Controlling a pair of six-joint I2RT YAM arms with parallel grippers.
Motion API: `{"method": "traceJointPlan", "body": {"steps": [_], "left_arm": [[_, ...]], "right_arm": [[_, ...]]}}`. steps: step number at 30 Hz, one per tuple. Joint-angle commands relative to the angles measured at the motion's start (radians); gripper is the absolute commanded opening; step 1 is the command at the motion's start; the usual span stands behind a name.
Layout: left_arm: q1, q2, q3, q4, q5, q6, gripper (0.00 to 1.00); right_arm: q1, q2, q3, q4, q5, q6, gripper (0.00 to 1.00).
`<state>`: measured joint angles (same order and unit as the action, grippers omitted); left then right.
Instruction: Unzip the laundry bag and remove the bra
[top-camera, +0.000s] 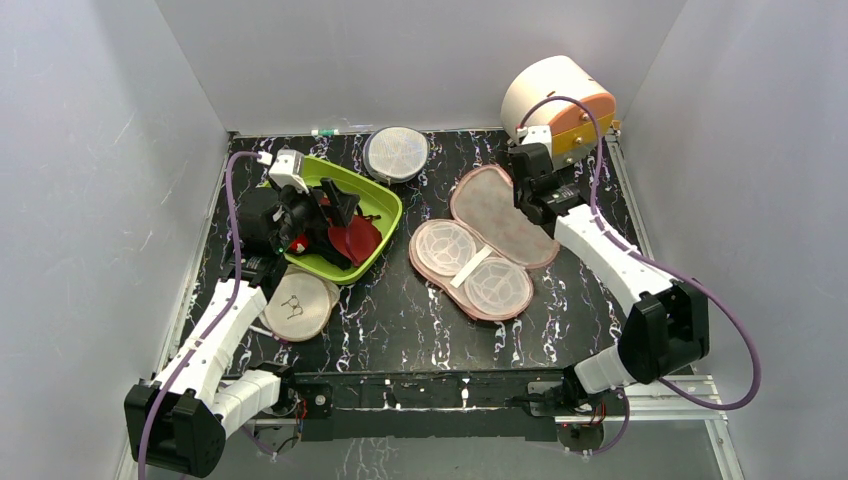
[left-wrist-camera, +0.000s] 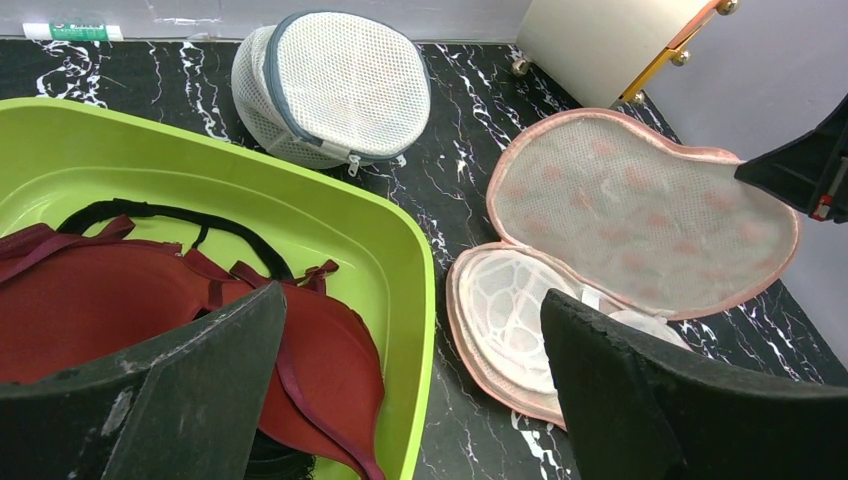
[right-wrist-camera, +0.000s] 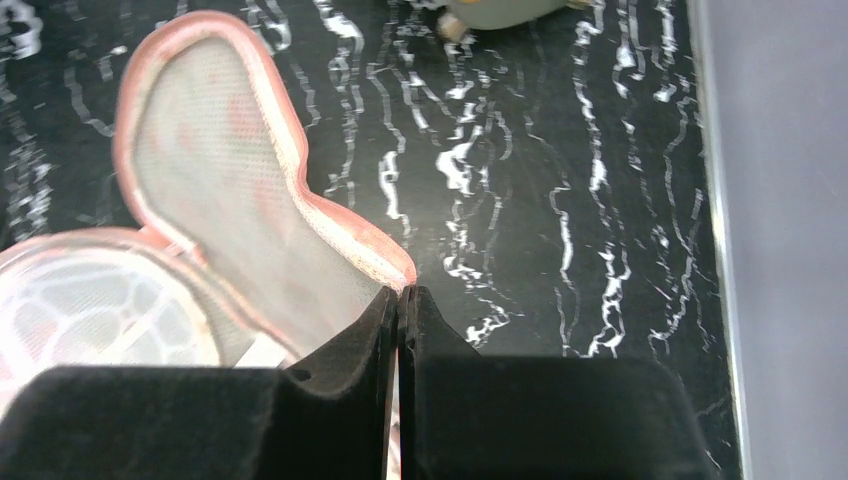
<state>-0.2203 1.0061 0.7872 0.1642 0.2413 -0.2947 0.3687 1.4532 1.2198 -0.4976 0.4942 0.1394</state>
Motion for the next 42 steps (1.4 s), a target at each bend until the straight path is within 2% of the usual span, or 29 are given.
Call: {"method": "traceJointPlan", "body": {"steps": [1, 6, 9, 17, 21, 28, 39, 42], "left_arm": [[-0.007, -0.011, 0.018, 0.003, -0.016, 0.017, 0.98], [-0.007, -0.002, 0.021, 0.001, -0.016, 0.017, 0.98], [-0.007, 0.002, 0.019, 0.001, -0.016, 0.017, 0.98], [-0.007, 0.012, 0.018, 0.003, -0.015, 0.016, 0.98], [-0.007, 0.016, 0.013, 0.006, -0.019, 0.018, 0.98], [-0.007, 0.013, 0.011, 0.006, -0.025, 0.022, 0.98], [-0.007, 0.014, 0.01, 0.005, -0.027, 0.025, 0.98], [-0.007, 0.015, 0.01, 0.005, -0.025, 0.025, 0.98]], "right_arm": [[0.047, -0.051, 0.044, -0.004, -0.108, -0.033, 0.0], [0.11, -0.098, -0.011, -0.023, -0.297, -0.035, 0.0], [0.151, -0.136, -0.045, -0.035, -0.358, -0.034, 0.0], [0.156, -0.177, -0.149, -0.047, -0.639, 0.054, 0.0], [0.156, -0.173, -0.209, -0.056, -0.723, 0.079, 0.0], [0.155, -0.168, -0.302, -0.067, -0.769, 0.143, 0.0], [0.155, -0.105, -0.45, 0.1, -0.809, 0.243, 0.0], [0.154, -0.076, -0.482, 0.129, -0.822, 0.273, 0.08]]}}
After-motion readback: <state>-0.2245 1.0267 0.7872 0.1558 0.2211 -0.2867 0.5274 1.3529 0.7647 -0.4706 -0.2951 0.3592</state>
